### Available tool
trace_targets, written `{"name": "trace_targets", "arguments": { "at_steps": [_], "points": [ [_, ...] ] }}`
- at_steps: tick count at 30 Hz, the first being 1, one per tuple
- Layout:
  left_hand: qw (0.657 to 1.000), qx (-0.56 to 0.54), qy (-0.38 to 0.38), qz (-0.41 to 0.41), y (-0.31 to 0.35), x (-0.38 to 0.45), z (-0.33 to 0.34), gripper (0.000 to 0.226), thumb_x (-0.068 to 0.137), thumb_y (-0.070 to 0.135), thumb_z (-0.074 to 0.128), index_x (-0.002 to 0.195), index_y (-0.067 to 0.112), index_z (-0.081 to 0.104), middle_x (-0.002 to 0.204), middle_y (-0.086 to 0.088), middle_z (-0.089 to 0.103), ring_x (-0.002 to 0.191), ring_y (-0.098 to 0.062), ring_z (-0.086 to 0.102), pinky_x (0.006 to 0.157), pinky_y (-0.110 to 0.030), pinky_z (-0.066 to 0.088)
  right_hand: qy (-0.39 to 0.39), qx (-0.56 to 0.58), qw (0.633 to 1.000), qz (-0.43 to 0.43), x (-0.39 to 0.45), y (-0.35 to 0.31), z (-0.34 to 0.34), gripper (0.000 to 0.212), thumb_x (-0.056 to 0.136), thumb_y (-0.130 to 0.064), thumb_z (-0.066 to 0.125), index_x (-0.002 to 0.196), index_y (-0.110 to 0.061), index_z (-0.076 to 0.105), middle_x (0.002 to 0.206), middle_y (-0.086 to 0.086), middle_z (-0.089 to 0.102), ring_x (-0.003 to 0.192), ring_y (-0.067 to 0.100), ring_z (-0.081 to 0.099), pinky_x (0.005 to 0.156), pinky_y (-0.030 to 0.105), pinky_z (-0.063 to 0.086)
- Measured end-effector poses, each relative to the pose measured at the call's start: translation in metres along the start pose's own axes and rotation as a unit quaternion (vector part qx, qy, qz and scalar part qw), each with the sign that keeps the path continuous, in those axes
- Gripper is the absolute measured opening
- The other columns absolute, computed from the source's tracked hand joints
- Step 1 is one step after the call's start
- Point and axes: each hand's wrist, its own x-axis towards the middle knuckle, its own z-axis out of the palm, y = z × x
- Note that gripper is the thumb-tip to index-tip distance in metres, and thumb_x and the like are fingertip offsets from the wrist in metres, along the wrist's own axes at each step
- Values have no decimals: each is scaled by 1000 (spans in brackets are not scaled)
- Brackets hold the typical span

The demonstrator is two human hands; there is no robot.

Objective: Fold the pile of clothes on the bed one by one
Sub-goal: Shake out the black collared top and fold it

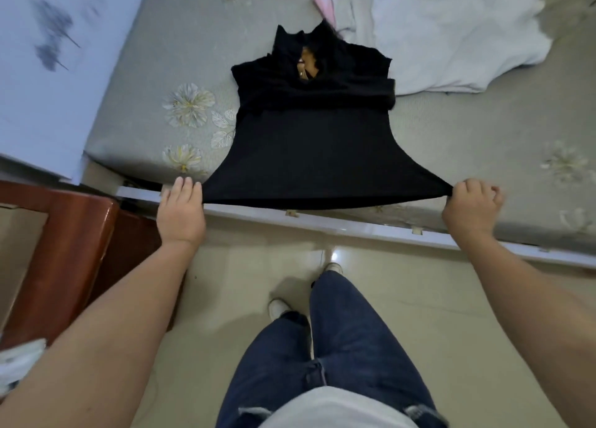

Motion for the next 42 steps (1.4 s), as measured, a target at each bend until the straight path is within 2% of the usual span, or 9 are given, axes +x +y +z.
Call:
{"name": "trace_targets", "arguments": {
  "at_steps": [3,8,14,19,24,32,36,39,42],
  "points": [
    [999,36,-20,-4,-1,12,-18,43,94,0,34,137,-4,31,147,-21,27,139,-29,18,112,-38,8,19,14,1000,15,7,-12,-14,16,74,14,46,84,14,57,93,33,56,94,40,52,96,47,25],
    [997,59,33,-23,14,78,-51,41,88,-5,41,129,-6,40,135,-23,42,125,-35,36,102,-40,28,10,7,999,42,82,-41,-35,17,77,8,48,90,12,58,97,31,58,95,38,51,90,43,26],
    [995,78,5,-55,24,193,-65,41,90,-3,33,130,-1,40,139,-21,38,134,-33,26,104,-44,26,-20,-9,999,36,204,-70,-26,15,71,13,48,80,9,59,83,31,61,78,33,51,83,39,26],
    [992,82,-25,-92,34,312,-64,36,93,1,30,126,-3,44,137,-21,41,134,-32,27,104,-42,26,-70,-78,994,21,316,-95,4,21,81,1,47,96,-3,62,96,17,64,101,32,52,102,39,21],
    [989,96,-42,-103,40,409,-37,31,92,4,33,118,-2,48,131,-19,46,128,-30,33,100,-40,27,-98,-127,987,10,398,-116,51,20,81,-3,45,90,-11,61,90,7,62,99,28,50,101,38,20],
    [979,109,-76,-155,46,535,40,32,88,7,39,114,0,56,122,-19,54,118,-33,44,100,-38,29,-90,-113,989,23,484,-143,144,20,81,-6,45,88,-5,63,87,11,60,97,30,49,101,38,15],
    [970,87,-99,-205,54,571,71,32,85,7,45,115,0,55,123,-20,54,118,-35,44,102,-40,29,-100,-104,988,46,506,-152,179,22,85,-10,43,94,-2,62,95,16,60,102,32,48,99,39,22],
    [969,68,-108,-209,58,576,89,37,86,8,45,122,-1,48,128,-21,49,121,-36,40,100,-43,31,-125,-77,987,66,508,-163,196,24,85,-6,42,104,1,56,105,21,57,104,35,47,88,40,30],
    [977,33,-68,-197,58,565,99,41,86,6,42,126,-5,41,132,-24,43,123,-37,35,101,-46,29,-123,10,984,125,506,-172,203,38,84,0,40,122,1,44,122,25,47,112,39,43,89,43,32]
  ]
}}
